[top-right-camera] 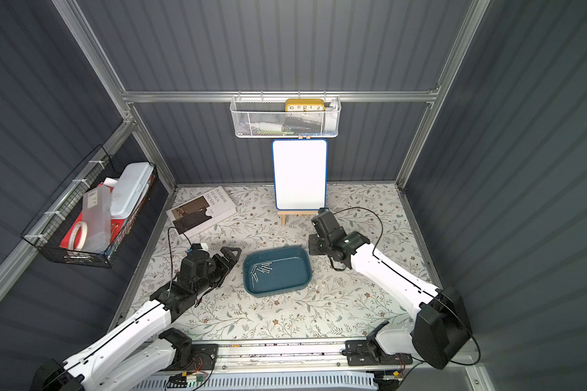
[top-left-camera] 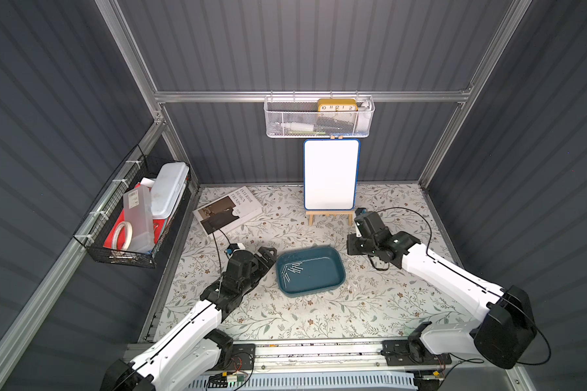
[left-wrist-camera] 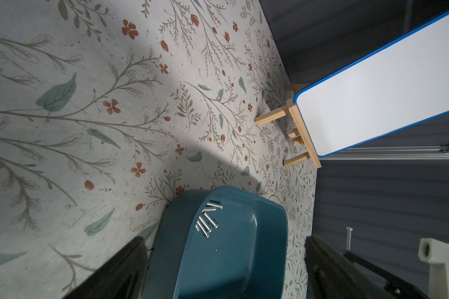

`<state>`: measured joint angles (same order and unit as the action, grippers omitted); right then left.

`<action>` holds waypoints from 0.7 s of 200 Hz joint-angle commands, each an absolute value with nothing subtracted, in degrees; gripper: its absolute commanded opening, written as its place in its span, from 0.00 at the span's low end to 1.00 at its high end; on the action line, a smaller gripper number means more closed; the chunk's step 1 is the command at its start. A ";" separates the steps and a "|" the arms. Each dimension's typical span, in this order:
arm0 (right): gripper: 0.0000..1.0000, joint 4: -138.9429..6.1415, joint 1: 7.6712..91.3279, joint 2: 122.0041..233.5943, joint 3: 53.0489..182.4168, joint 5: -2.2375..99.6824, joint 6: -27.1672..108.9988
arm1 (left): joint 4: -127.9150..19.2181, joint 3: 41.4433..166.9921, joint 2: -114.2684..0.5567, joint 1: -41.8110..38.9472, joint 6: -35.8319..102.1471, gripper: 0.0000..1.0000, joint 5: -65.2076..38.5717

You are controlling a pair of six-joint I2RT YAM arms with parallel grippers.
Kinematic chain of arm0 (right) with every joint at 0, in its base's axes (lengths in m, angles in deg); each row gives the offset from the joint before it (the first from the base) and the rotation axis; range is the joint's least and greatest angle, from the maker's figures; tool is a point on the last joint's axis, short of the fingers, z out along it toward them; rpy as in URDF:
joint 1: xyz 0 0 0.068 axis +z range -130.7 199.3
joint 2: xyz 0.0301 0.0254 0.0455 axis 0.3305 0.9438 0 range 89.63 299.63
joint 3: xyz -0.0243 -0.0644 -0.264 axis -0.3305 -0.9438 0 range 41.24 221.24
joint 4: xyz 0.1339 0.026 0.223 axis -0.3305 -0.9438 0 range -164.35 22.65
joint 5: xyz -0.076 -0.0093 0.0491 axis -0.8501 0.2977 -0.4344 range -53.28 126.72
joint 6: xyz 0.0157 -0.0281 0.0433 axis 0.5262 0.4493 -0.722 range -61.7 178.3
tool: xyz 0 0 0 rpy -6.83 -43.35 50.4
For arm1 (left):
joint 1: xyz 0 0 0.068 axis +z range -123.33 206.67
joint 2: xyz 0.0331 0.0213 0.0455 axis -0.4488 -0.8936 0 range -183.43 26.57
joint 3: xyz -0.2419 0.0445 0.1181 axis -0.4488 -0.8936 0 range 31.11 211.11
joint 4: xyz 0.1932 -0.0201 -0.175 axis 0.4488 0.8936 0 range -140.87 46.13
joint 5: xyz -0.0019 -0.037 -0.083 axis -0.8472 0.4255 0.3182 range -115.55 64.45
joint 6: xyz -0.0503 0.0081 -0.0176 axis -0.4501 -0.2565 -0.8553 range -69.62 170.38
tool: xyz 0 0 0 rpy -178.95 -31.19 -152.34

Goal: Take out the screws from the storage box
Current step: Place the screw at the center of the board.

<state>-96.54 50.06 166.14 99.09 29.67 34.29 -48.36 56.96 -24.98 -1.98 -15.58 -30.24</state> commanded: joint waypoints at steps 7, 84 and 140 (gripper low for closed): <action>0.00 -97.71 46.14 169.41 95.74 32.79 33.75 | -49.81 59.21 -27.59 -2.16 -12.57 0.99 -29.34; 0.00 -97.59 44.09 182.11 96.96 34.37 35.79 | -50.19 59.46 -26.82 -2.18 -12.20 0.99 -28.88; 0.00 -100.13 43.78 188.25 99.07 31.84 36.67 | -46.50 59.33 -25.60 -2.16 -10.44 0.99 -28.96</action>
<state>-98.07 44.07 186.67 97.49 33.41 35.45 -49.00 58.86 -26.83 -1.98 -12.87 -29.62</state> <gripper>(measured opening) 0.077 0.995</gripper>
